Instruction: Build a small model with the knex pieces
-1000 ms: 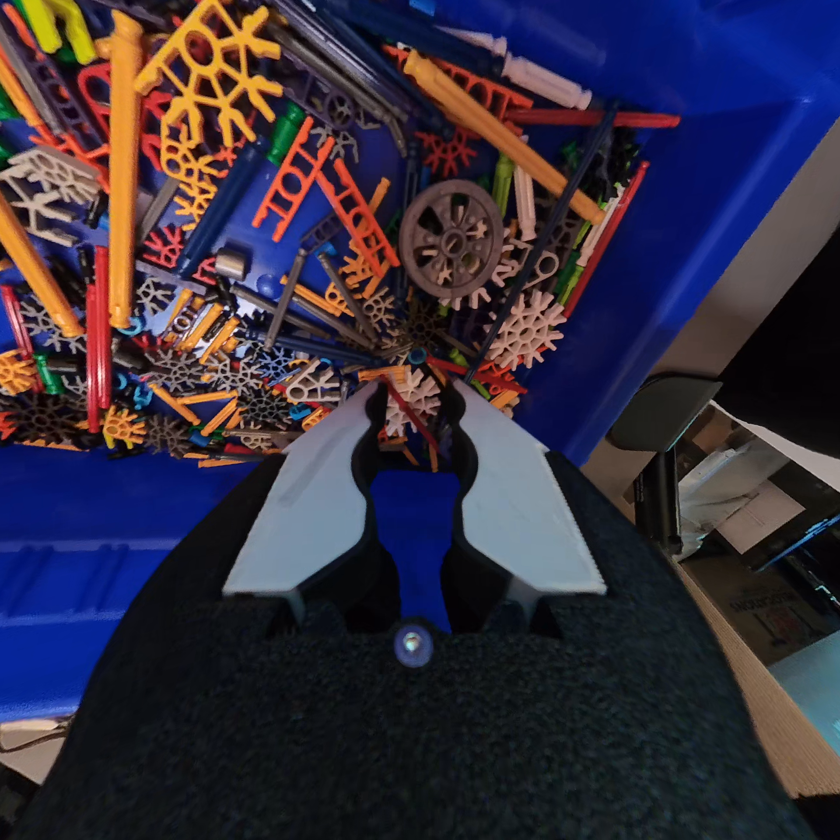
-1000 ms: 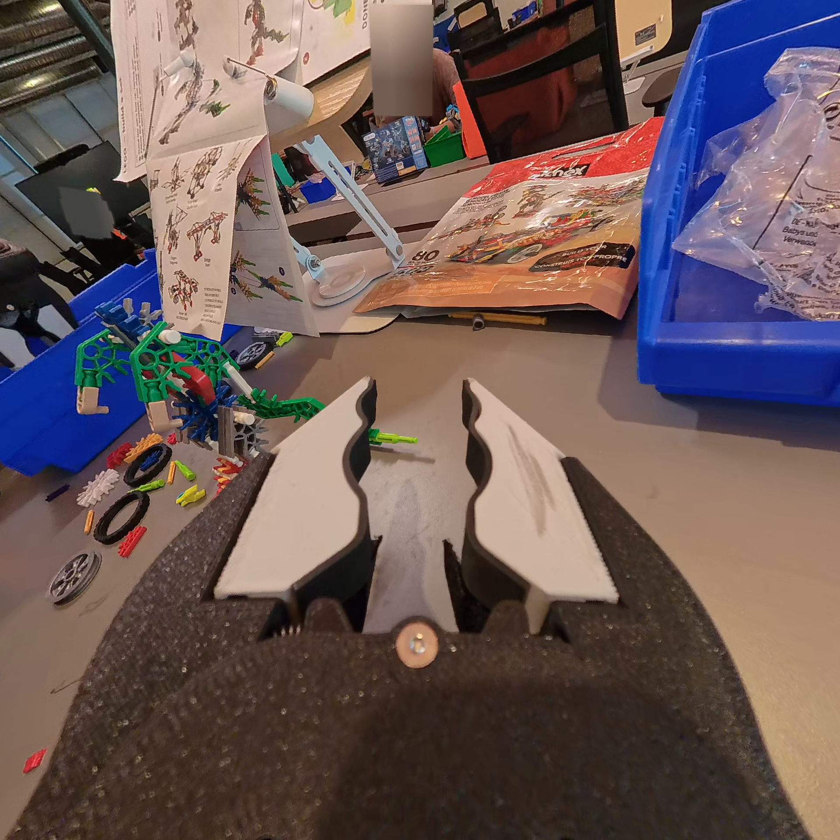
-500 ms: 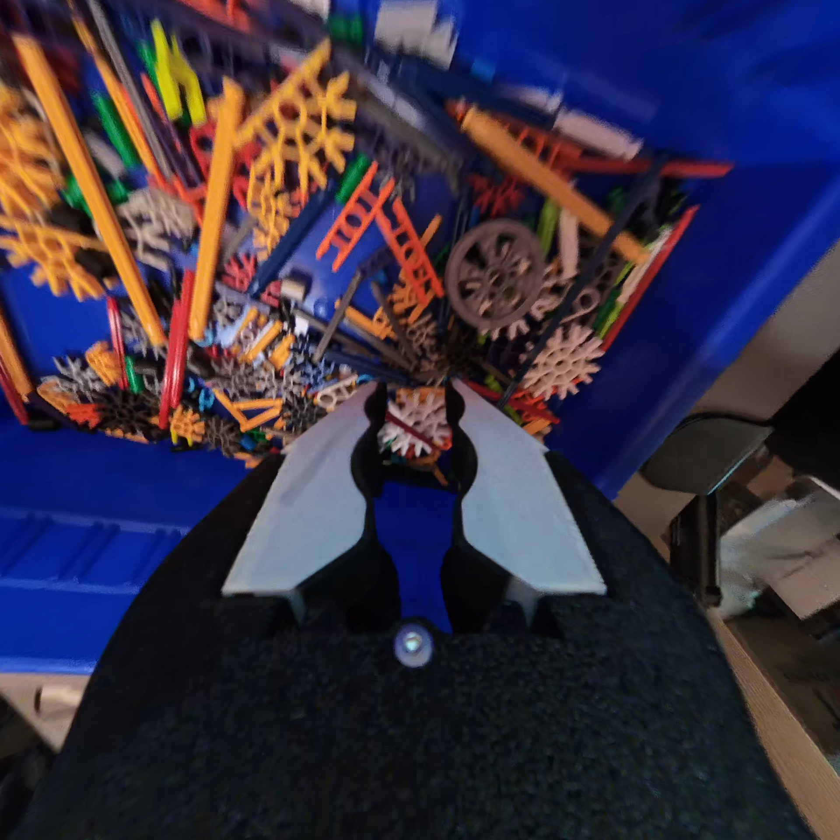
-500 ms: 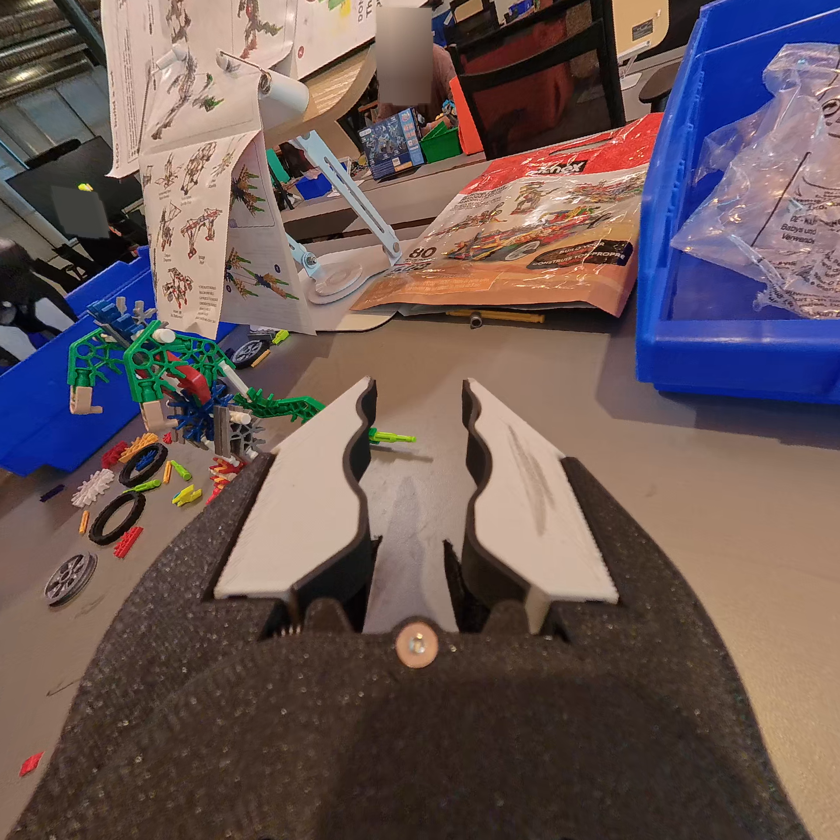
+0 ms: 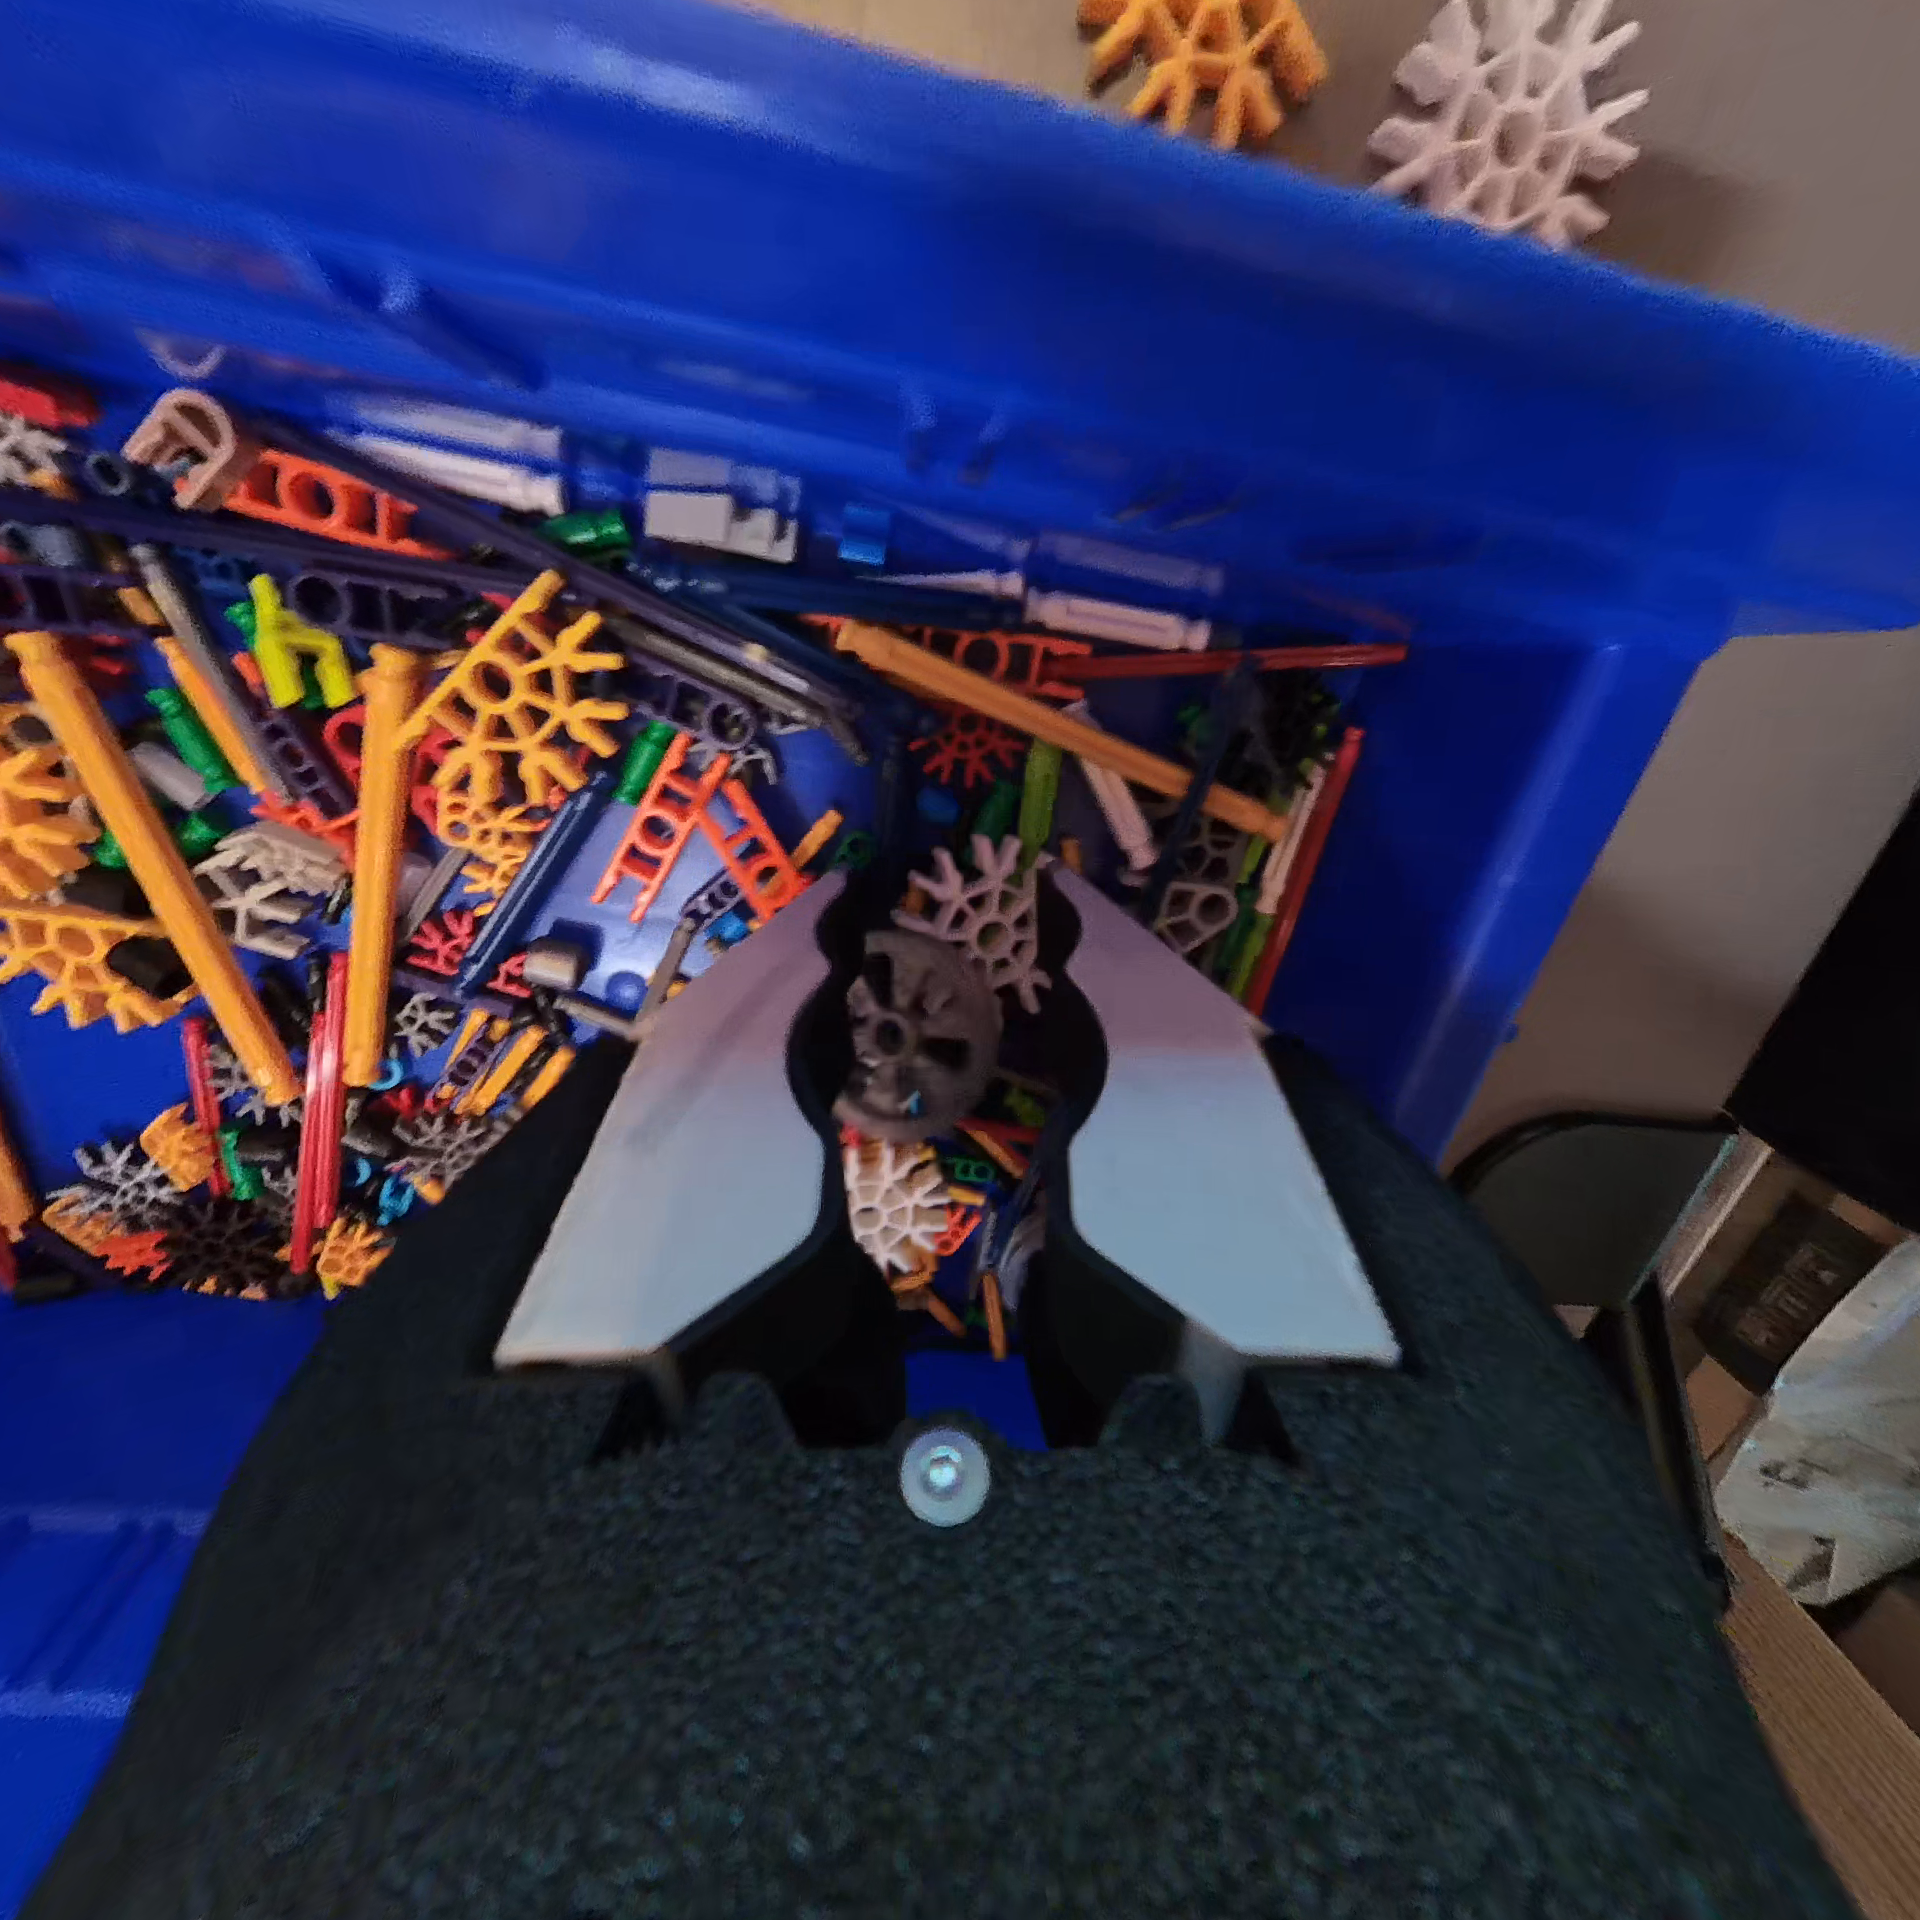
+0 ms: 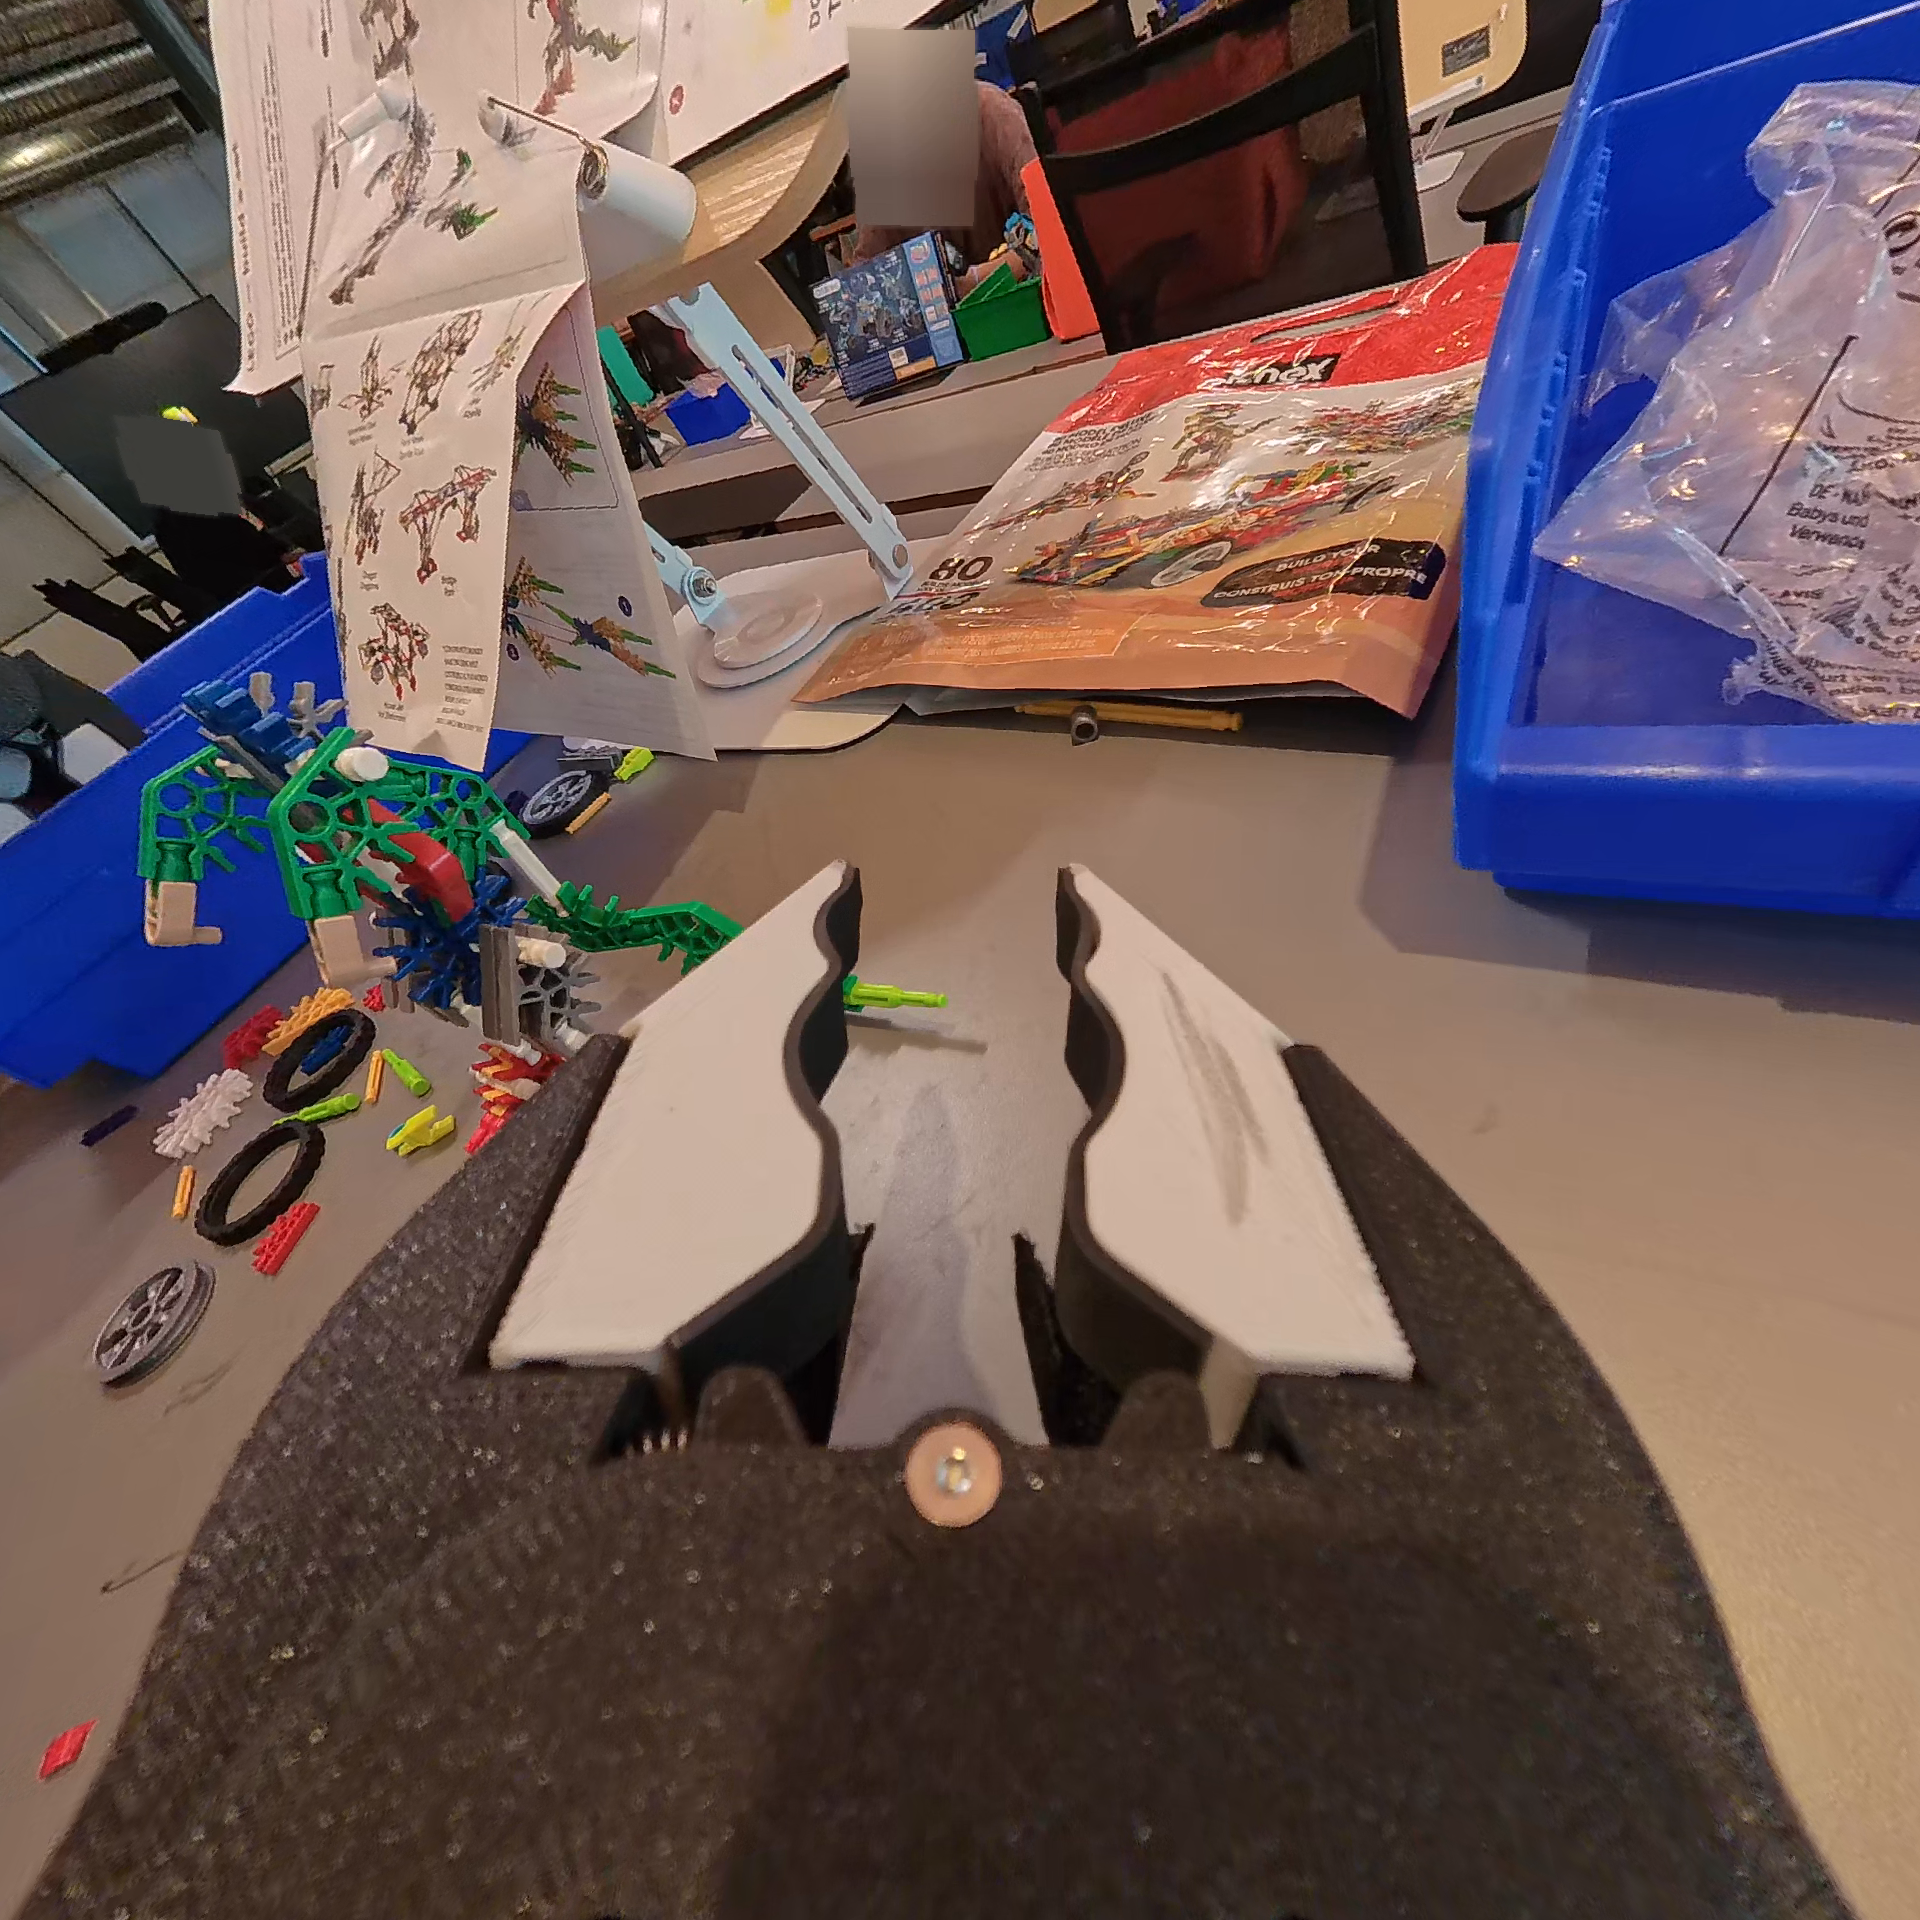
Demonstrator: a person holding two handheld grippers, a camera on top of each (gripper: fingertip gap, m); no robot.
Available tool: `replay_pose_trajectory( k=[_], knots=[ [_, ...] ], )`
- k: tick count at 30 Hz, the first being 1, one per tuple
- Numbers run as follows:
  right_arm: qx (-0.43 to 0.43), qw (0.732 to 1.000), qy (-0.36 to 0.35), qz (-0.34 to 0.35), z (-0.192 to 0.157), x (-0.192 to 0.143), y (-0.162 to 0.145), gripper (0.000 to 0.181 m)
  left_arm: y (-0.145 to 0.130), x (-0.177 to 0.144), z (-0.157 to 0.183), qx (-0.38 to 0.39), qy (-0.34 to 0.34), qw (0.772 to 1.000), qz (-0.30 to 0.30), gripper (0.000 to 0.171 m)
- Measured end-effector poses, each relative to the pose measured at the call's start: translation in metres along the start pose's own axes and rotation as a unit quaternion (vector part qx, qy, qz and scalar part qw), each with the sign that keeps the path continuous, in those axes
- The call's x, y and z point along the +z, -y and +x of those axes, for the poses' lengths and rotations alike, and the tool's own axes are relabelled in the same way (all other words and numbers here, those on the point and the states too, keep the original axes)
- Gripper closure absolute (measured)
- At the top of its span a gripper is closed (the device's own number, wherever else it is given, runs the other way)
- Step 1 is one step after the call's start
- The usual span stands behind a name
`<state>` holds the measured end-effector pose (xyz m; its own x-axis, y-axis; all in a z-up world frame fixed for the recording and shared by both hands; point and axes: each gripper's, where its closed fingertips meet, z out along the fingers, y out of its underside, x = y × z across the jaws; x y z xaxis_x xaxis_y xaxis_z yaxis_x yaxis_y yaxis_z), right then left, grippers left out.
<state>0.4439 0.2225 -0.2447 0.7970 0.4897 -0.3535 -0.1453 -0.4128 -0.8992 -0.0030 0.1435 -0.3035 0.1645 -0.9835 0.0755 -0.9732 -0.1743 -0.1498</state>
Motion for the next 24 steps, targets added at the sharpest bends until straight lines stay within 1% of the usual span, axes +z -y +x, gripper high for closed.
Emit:
replay_pose_trajectory(
  k=[4,6,8,9,10,13,16,19,24],
  knots=[
    [0.000,1.000,0.000,-0.002,0.000,0.000,0.000,0.144,-0.016,-0.006,-0.027,-0.014,0.052,0.998,-0.030,0.147],
    [0.000,1.000,0.000,-0.002,0.000,0.000,0.000,0.144,-0.021,-0.011,-0.040,-0.020,0.072,0.997,-0.034,0.148],
    [0.000,1.000,-0.001,-0.002,0.000,0.001,0.000,0.144,-0.030,-0.016,-0.057,-0.026,0.108,0.992,-0.055,0.148],
    [0.000,1.000,-0.001,-0.002,0.000,0.000,0.000,0.144,-0.033,-0.018,-0.060,-0.025,0.116,0.991,-0.060,0.148],
    [0.000,1.000,-0.001,-0.002,0.000,0.000,0.000,0.144,-0.031,-0.020,-0.060,-0.025,0.116,0.991,-0.053,0.146],
    [0.000,1.000,-0.001,-0.001,0.000,0.000,0.000,0.144,-0.011,-0.024,-0.040,-0.011,0.077,0.997,-0.005,0.145],
    [0.001,1.000,-0.001,-0.001,0.000,0.000,0.000,0.144,0.003,-0.023,-0.014,0.023,0.035,0.999,0.019,0.147],
    [0.001,1.000,-0.001,0.000,0.000,0.000,0.000,0.144,0.003,-0.019,-0.008,0.022,0.025,0.999,0.017,0.147],
    [0.001,1.000,0.000,0.002,0.000,0.000,0.000,0.144,0.007,-0.016,0.010,0.023,-0.018,0.999,0.035,0.147]
  ],
)
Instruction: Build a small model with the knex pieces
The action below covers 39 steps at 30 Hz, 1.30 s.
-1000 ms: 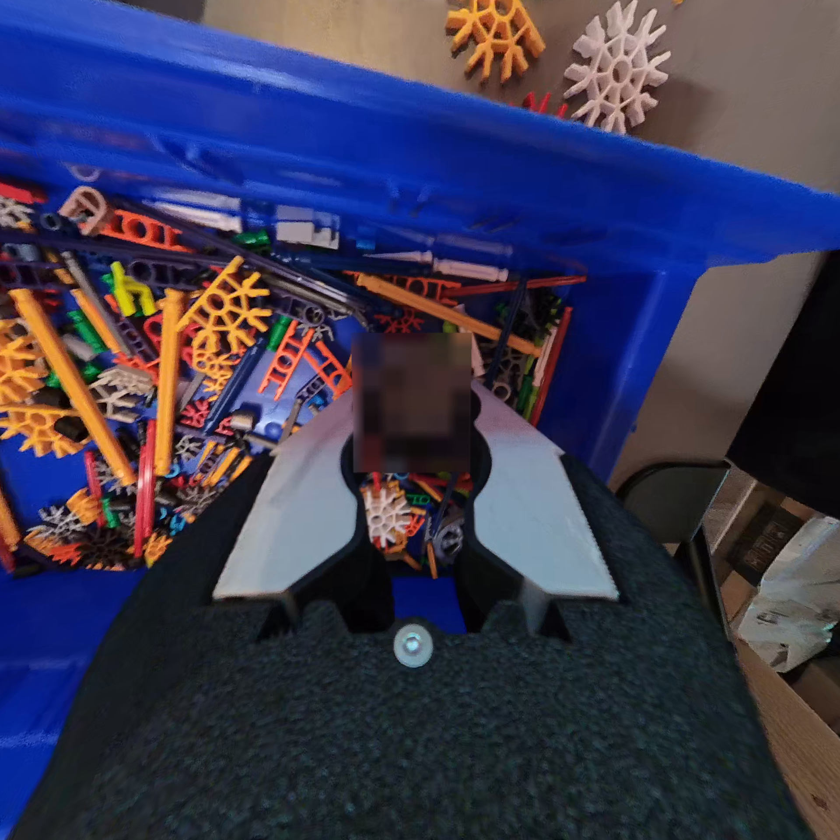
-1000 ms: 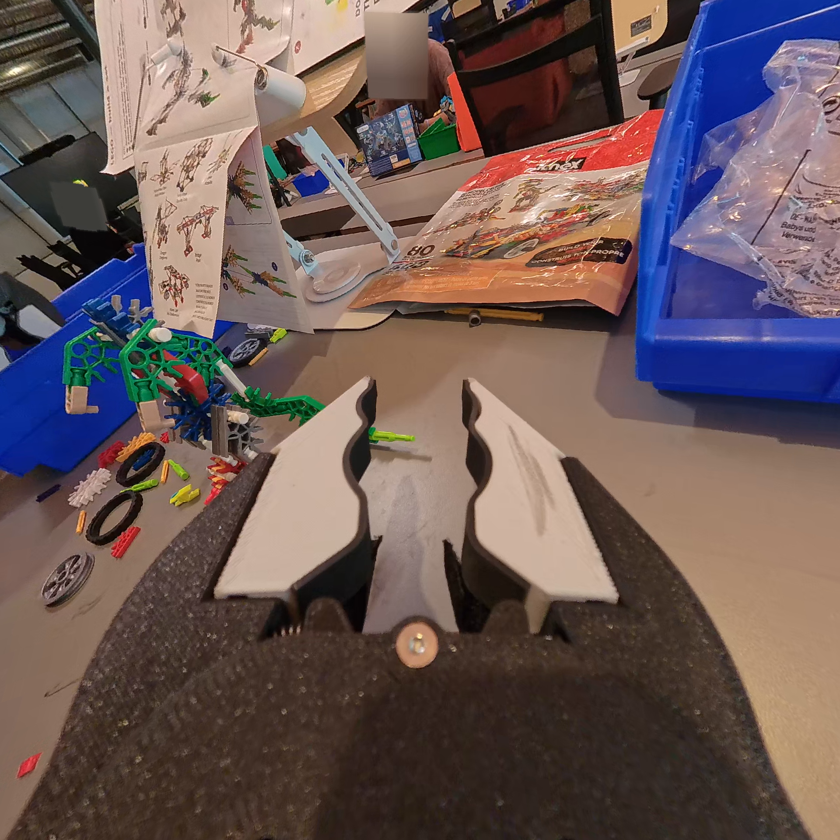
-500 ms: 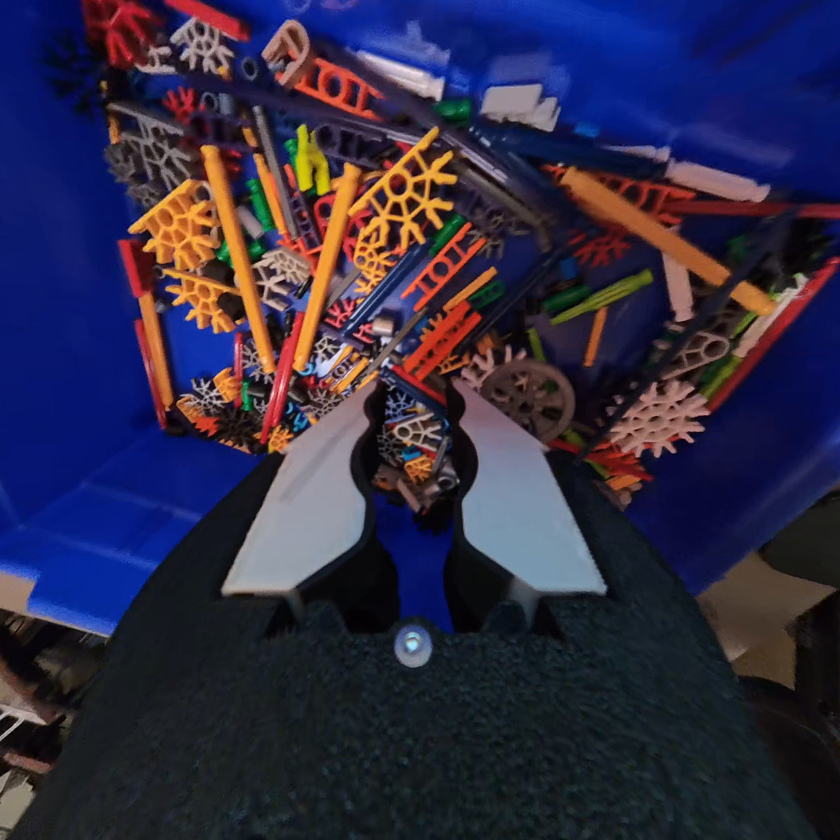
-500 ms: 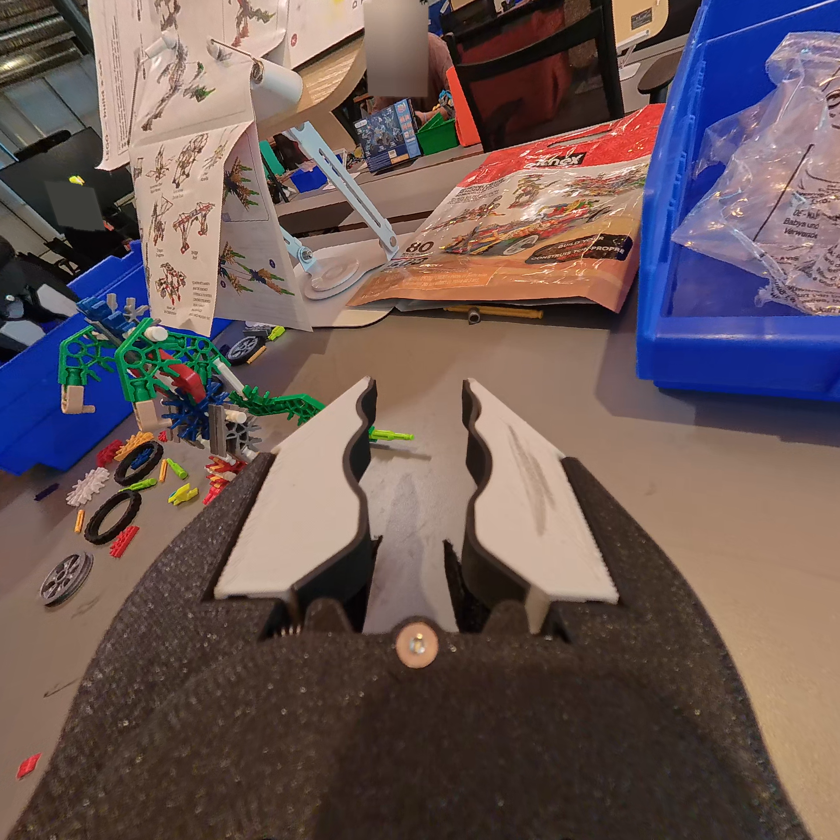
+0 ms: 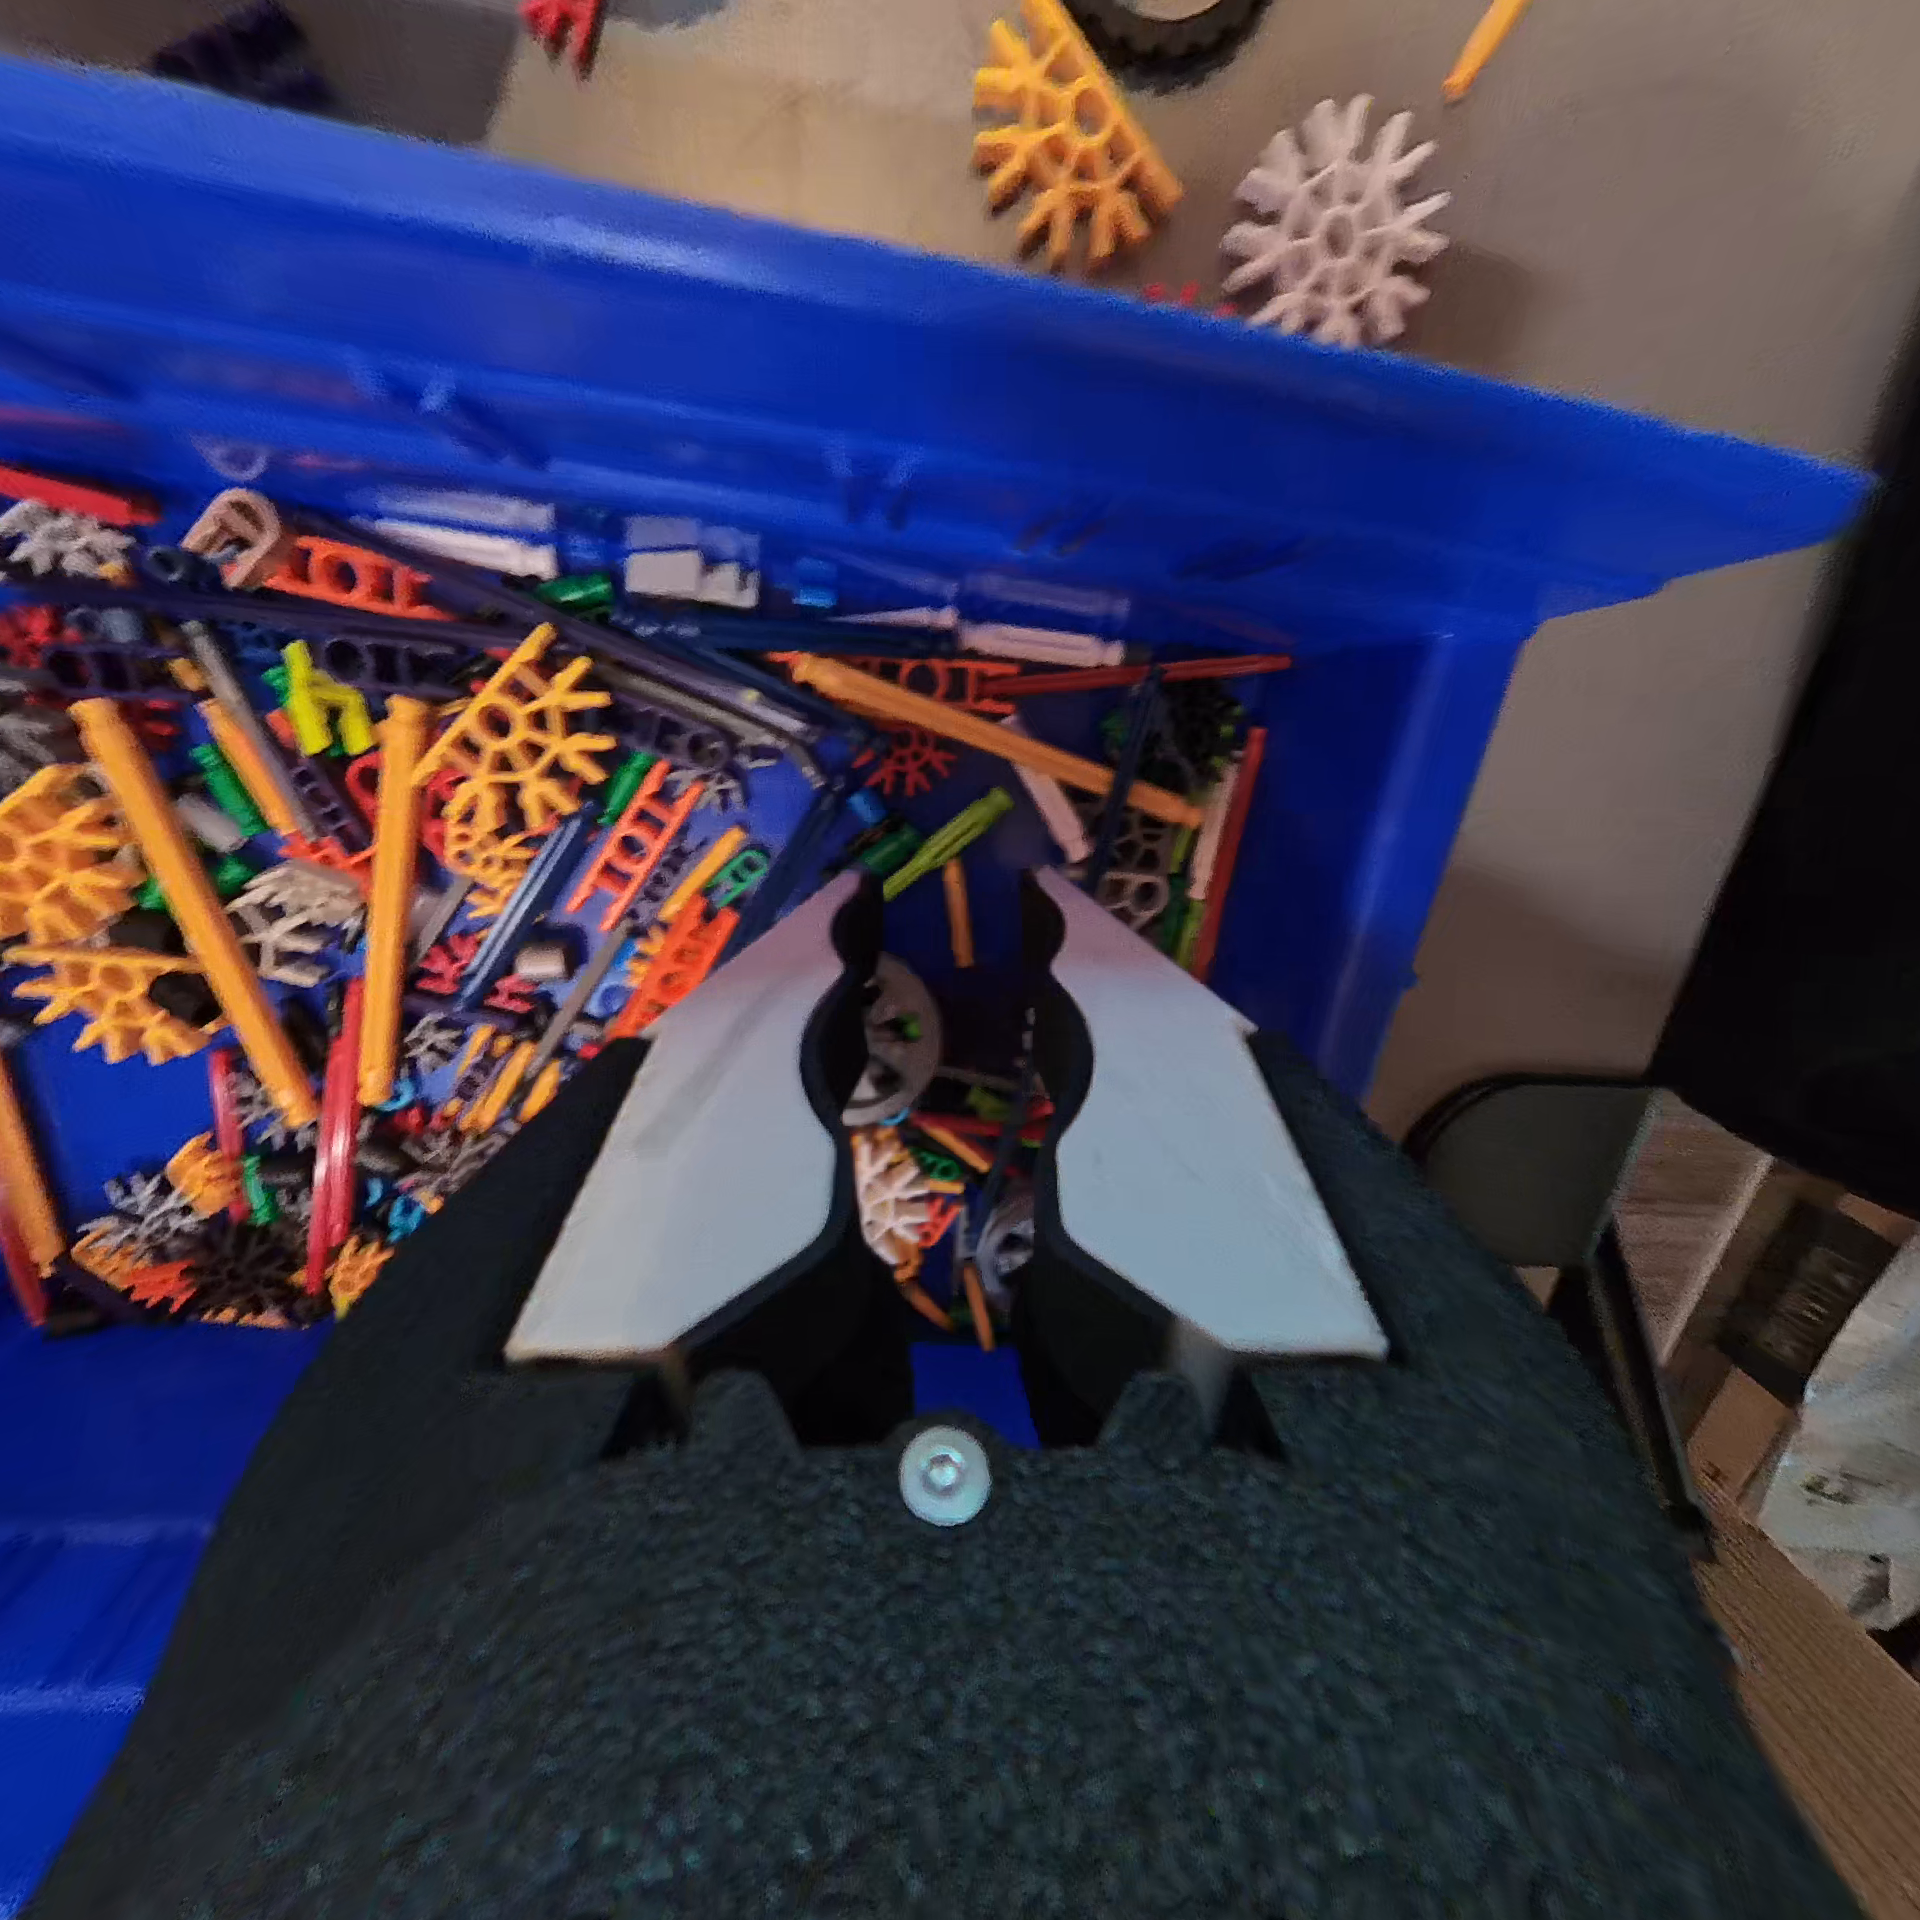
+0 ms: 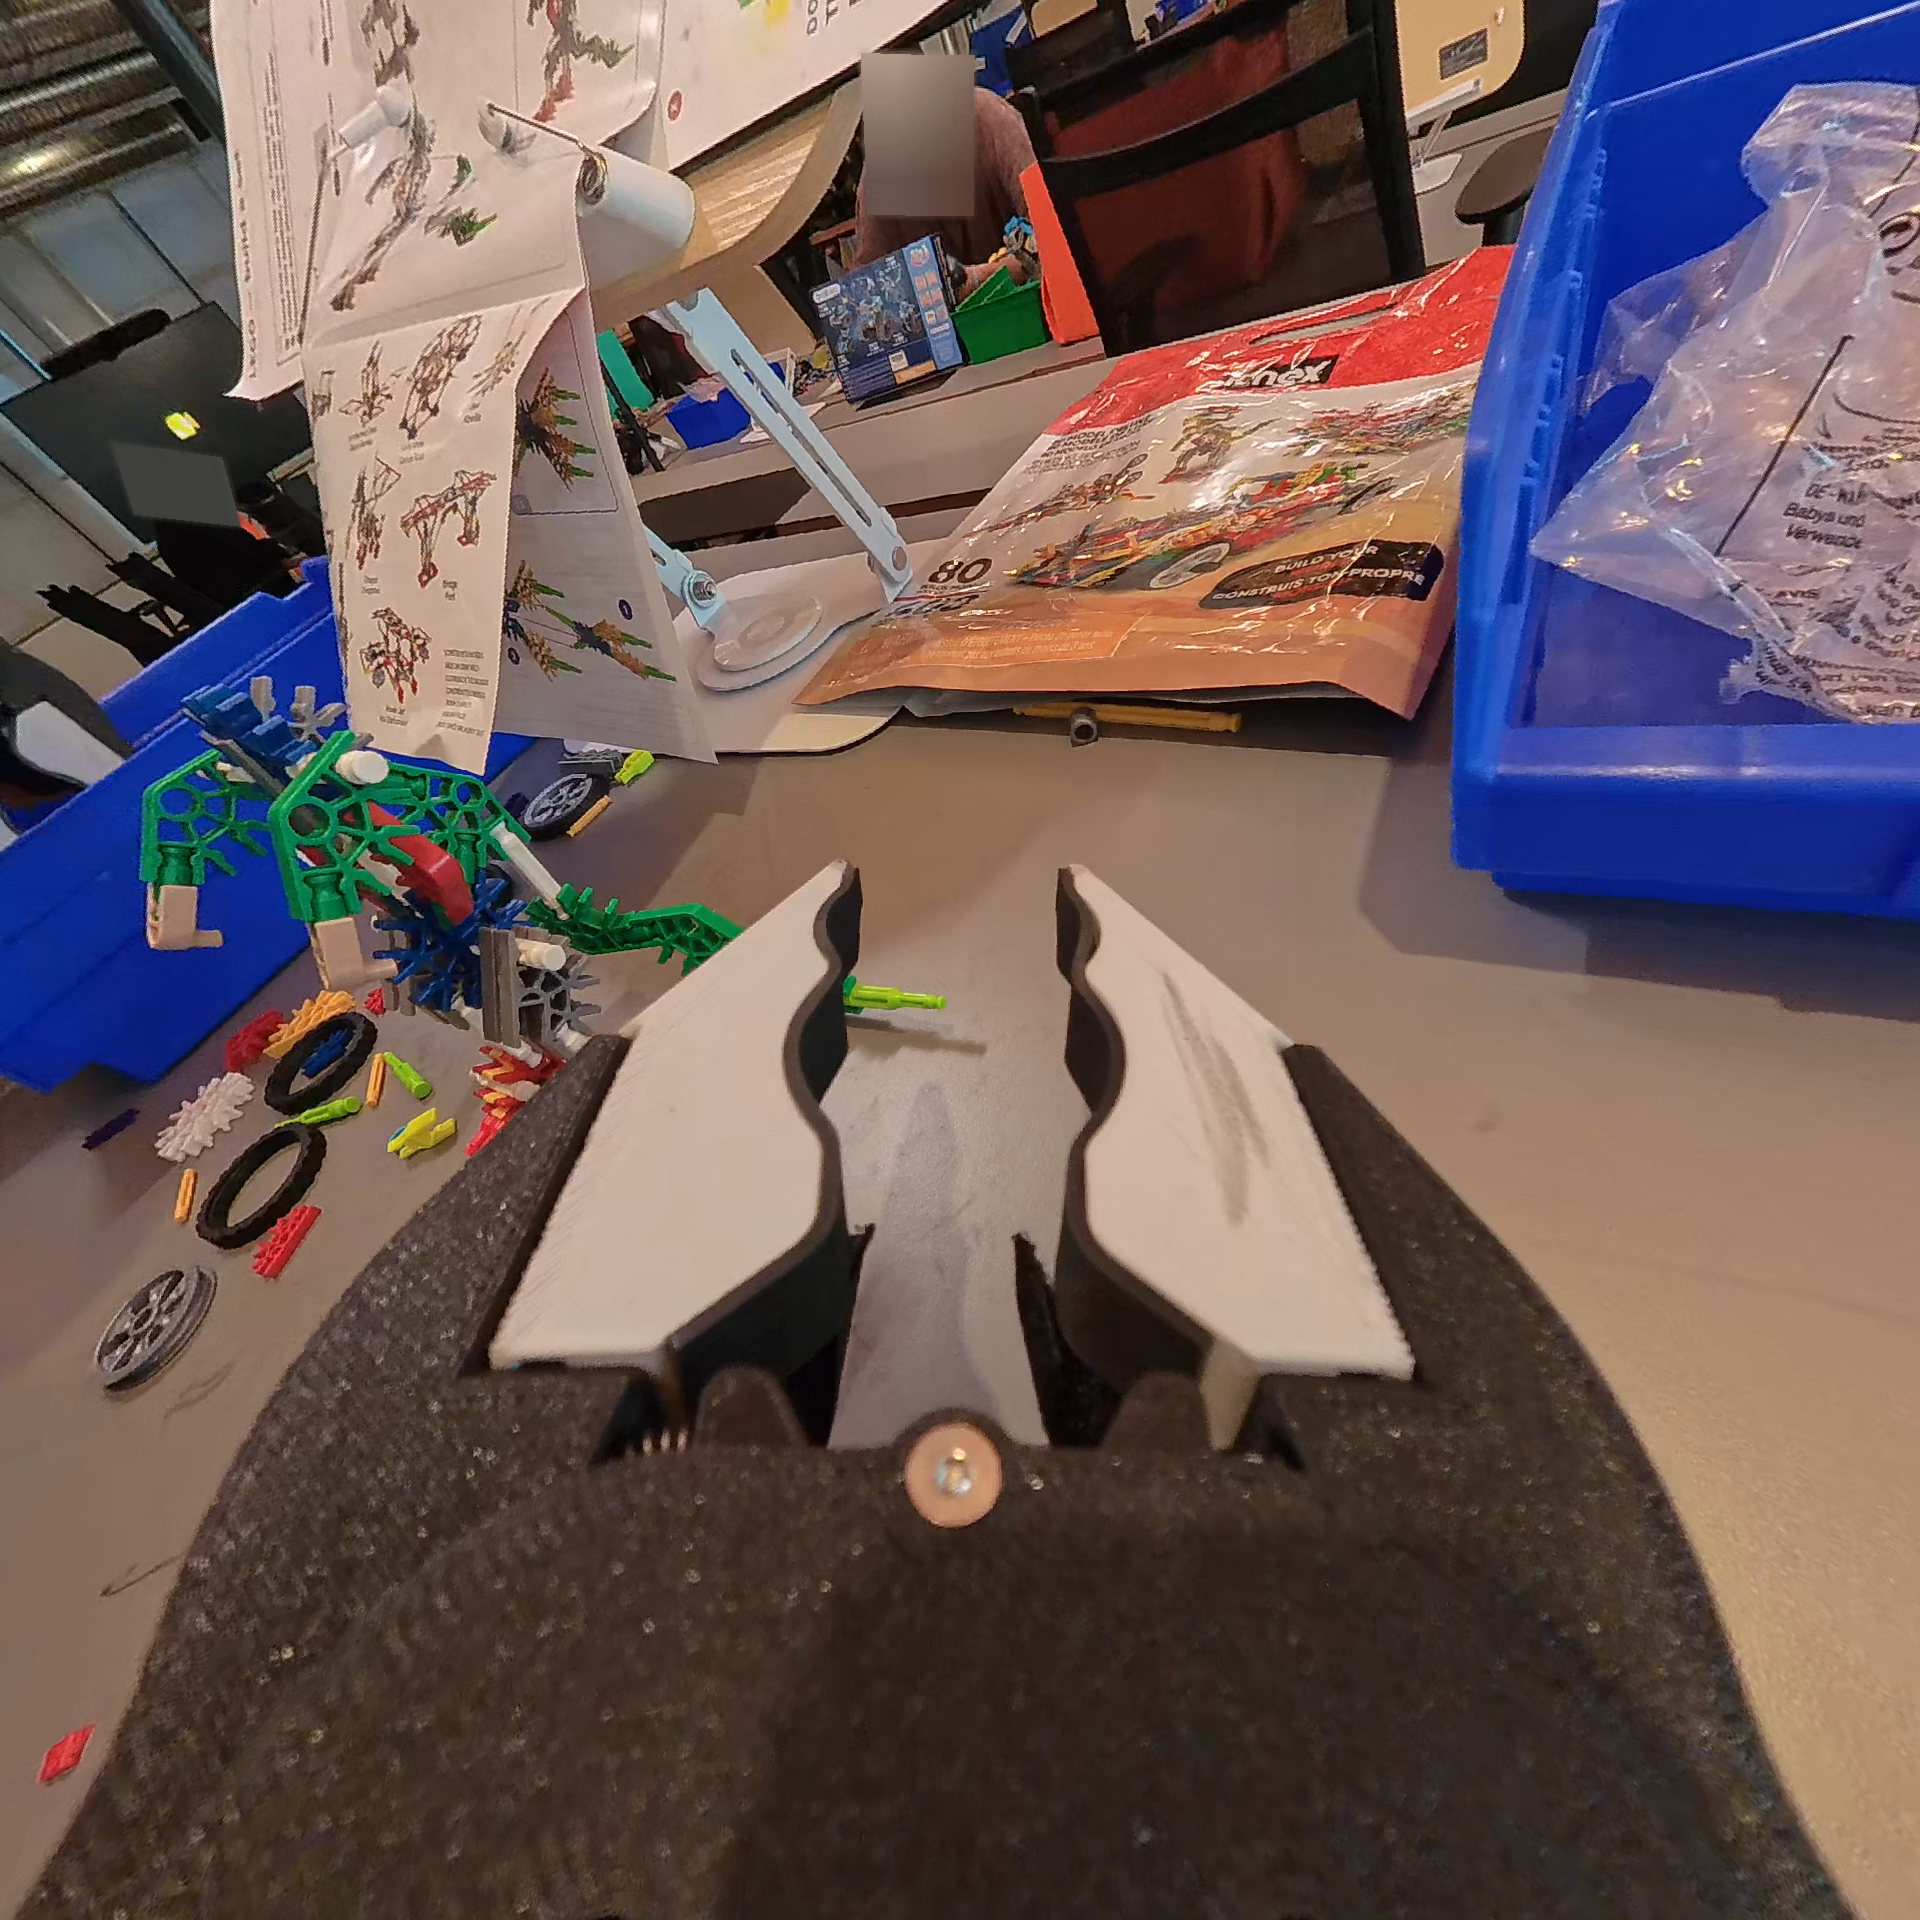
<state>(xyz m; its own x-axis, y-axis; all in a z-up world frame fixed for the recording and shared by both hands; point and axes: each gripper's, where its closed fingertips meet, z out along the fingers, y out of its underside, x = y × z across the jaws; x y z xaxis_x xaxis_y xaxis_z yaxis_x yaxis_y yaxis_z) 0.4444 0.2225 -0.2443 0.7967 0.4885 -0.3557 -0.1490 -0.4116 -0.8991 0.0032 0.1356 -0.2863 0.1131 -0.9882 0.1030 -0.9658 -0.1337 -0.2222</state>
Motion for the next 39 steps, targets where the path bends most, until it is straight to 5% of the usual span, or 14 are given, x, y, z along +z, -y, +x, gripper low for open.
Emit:
replay_pose_trajectory(
  k=[10,17,24,34,39],
  knots=[
    [0.000,1.000,0.001,0.001,0.000,0.000,0.000,0.144,-0.008,0.015,0.035,0.013,-0.070,0.997,-0.028,0.145],
    [0.000,1.000,0.002,0.002,-0.001,0.000,0.000,0.144,-0.019,0.021,0.020,0.004,-0.026,0.998,-0.049,0.149],
    [0.000,1.000,0.003,0.002,-0.001,0.000,0.001,0.144,-0.035,0.004,-0.033,-0.027,0.092,0.992,-0.080,0.148],
    [0.002,1.000,0.003,0.003,-0.001,0.000,0.001,0.144,-0.009,-0.002,0.020,-0.020,-0.038,0.999,-0.013,0.142],
    [0.001,1.000,0.003,0.003,-0.001,0.000,0.001,0.144,-0.009,0.014,0.033,-0.010,-0.056,0.998,-0.020,0.124]
  ],
)
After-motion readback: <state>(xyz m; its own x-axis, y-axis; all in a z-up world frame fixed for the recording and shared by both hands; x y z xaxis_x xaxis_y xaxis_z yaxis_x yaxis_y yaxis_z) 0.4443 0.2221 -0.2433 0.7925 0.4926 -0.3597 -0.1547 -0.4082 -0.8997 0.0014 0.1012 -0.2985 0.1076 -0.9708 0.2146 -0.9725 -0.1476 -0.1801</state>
